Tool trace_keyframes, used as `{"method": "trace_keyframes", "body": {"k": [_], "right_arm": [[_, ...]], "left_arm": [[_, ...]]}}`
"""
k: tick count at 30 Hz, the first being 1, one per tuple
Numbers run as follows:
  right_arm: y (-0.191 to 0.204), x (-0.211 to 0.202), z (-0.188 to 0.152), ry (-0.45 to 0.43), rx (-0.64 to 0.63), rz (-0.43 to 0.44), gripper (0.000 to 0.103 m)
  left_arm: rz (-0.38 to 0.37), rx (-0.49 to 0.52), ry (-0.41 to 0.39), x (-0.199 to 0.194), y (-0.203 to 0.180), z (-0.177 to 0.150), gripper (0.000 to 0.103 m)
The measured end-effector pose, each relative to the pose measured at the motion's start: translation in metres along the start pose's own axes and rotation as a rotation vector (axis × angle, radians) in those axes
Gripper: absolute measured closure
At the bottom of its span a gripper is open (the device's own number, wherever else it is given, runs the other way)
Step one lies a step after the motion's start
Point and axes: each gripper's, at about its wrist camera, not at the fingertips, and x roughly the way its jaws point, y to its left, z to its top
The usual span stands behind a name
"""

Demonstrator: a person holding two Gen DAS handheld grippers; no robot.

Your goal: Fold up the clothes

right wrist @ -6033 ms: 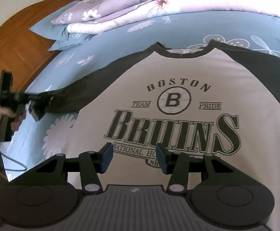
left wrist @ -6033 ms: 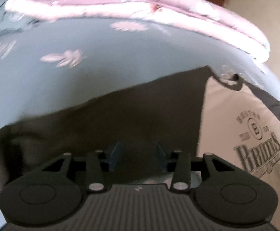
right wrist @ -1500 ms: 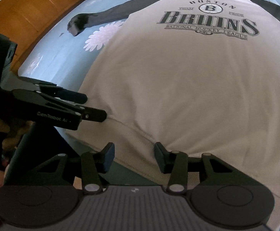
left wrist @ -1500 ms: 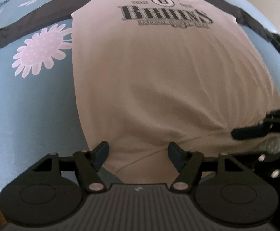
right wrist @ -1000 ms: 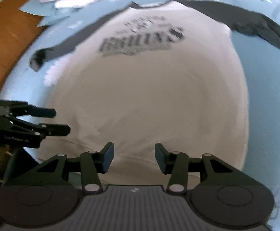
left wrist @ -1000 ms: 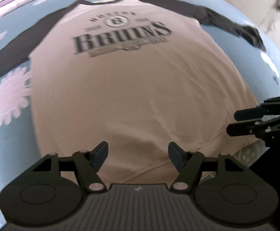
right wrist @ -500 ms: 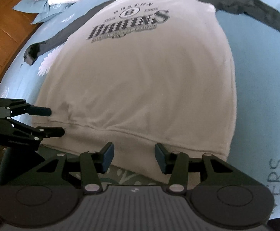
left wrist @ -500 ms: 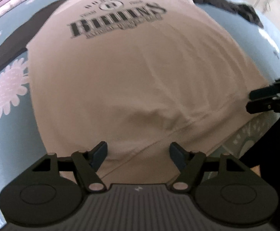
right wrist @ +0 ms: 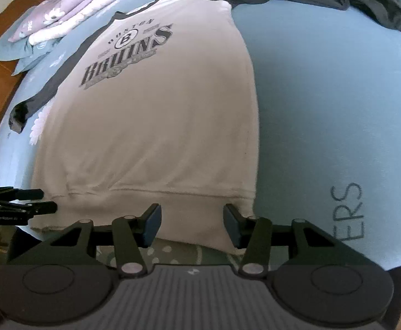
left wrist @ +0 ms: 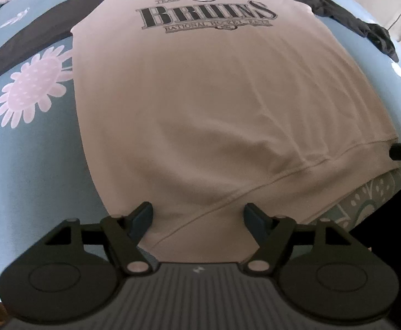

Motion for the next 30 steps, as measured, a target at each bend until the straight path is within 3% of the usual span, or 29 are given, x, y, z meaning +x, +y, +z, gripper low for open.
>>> {"method": "trace_keyframes", "body": {"k": [5, 8, 14, 17, 20, 28, 30], "right_arm": [[0.005, -0.02, 0.006, -0.075, -0.023, -0.012, 0.046], [0.0, -0.021, 0.014, -0.115, -0.01, -0.102, 0.046], [-0.015, 0.004, 0.014, -0.053, 0.038, -0.15, 0.049], [-0.014, 0.004, 0.012, -0.048, 0.037, -0.119, 0.082], [-0.011, 0.003, 0.01, -0.051, 0.027, -0.131, 0.088], [-0.018, 0.001, 0.008, -0.051, 0.068, -0.139, 0.089], [-0.016, 0.0, 0.01, -0.047, 0.063, -0.141, 0.079]], "left_arm": [[-0.006, -0.025, -0.023, -0.009, 0.001, 0.003, 0.029], [0.008, -0.027, -0.034, -0.01, 0.003, 0.007, 0.029], [0.012, -0.049, -0.018, -0.003, 0.005, 0.007, 0.029], [0.011, -0.055, -0.005, 0.0, 0.004, 0.005, 0.029], [0.007, -0.059, -0.007, 0.002, 0.006, 0.005, 0.029], [0.005, -0.052, -0.01, 0.0, 0.007, 0.003, 0.028], [0.006, -0.048, -0.015, -0.004, 0.007, 0.005, 0.028]]}}
